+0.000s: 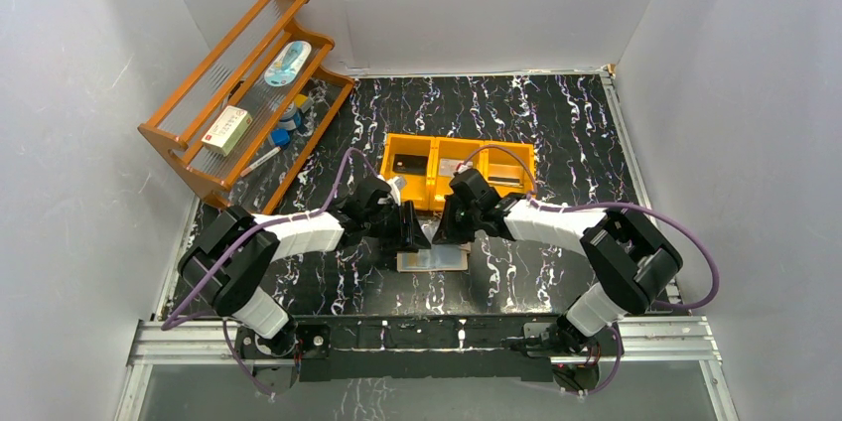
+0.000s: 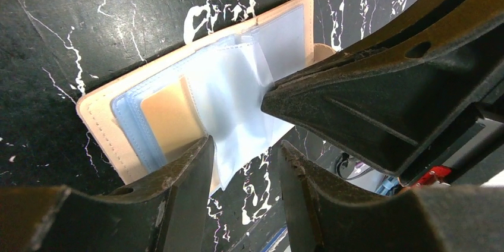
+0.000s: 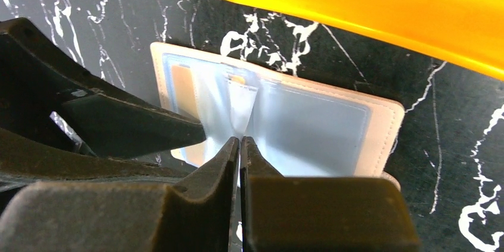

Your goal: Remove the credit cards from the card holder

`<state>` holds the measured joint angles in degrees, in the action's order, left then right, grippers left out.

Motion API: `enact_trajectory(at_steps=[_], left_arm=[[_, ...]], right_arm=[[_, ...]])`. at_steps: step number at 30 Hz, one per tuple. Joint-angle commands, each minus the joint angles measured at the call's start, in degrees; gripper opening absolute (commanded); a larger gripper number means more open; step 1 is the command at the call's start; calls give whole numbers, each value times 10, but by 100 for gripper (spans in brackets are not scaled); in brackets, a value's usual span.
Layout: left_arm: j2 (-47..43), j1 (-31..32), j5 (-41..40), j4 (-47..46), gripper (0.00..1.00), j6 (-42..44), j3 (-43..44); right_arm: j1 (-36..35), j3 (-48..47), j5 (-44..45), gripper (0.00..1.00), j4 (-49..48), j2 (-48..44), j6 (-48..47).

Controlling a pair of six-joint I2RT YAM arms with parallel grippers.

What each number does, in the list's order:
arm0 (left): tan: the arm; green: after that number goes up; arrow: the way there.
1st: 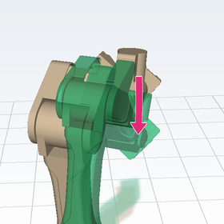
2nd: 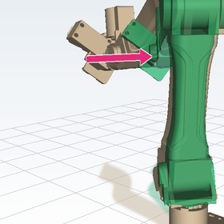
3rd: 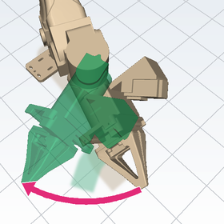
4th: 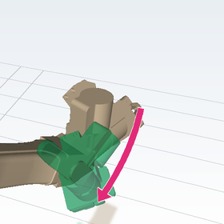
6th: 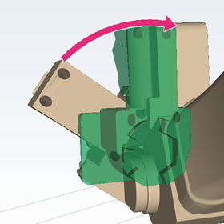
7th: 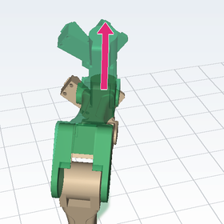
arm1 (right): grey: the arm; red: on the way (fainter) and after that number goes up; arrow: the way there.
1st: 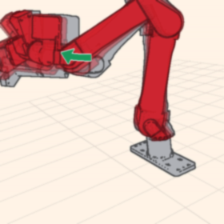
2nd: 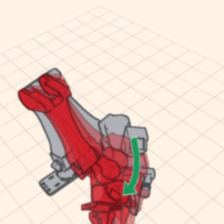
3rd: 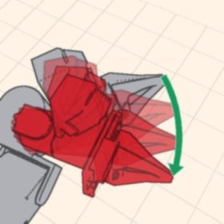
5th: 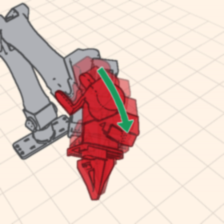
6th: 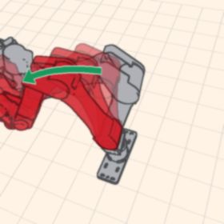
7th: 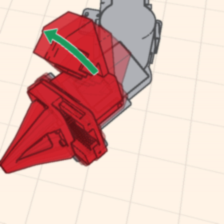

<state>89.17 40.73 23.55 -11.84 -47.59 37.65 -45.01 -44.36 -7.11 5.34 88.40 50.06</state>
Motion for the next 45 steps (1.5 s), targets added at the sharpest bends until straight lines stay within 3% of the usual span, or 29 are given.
enact_trajectory(at_steps=[1, 6, 14, 18, 28, 31, 35, 45], left_arm=[[-22, 3, -11, 20, 44, 10, -1], [-33, 3, -22, 32, 45, 17, 1], [-47, 3, -39, 36, 47, 21, 7], [-16, 3, 6, 22, 46, 29, 23], [42, 6, 110, -48, 41, 22, 54], [42, 7, 115, -59, 41, 22, 57], [43, 10, 122, -72, 41, 22, 66], [113, 26, 142, -93, 40, 20, 104]], right_arm=[[0, -13, 23, 11, 23, 6, -1], [4, -7, 51, 4, 44, 7, 2], [10, 3, 38, 3, 32, 11, 7], [10, 5, 38, 4, 29, 9, 9], [13, 9, 31, 13, 19, -11, 10], [13, 9, 42, 29, 20, -38, 10], [14, 18, 105, 37, 38, -89, 22], [17, 37, 272, 39, 150, -195, 93]])
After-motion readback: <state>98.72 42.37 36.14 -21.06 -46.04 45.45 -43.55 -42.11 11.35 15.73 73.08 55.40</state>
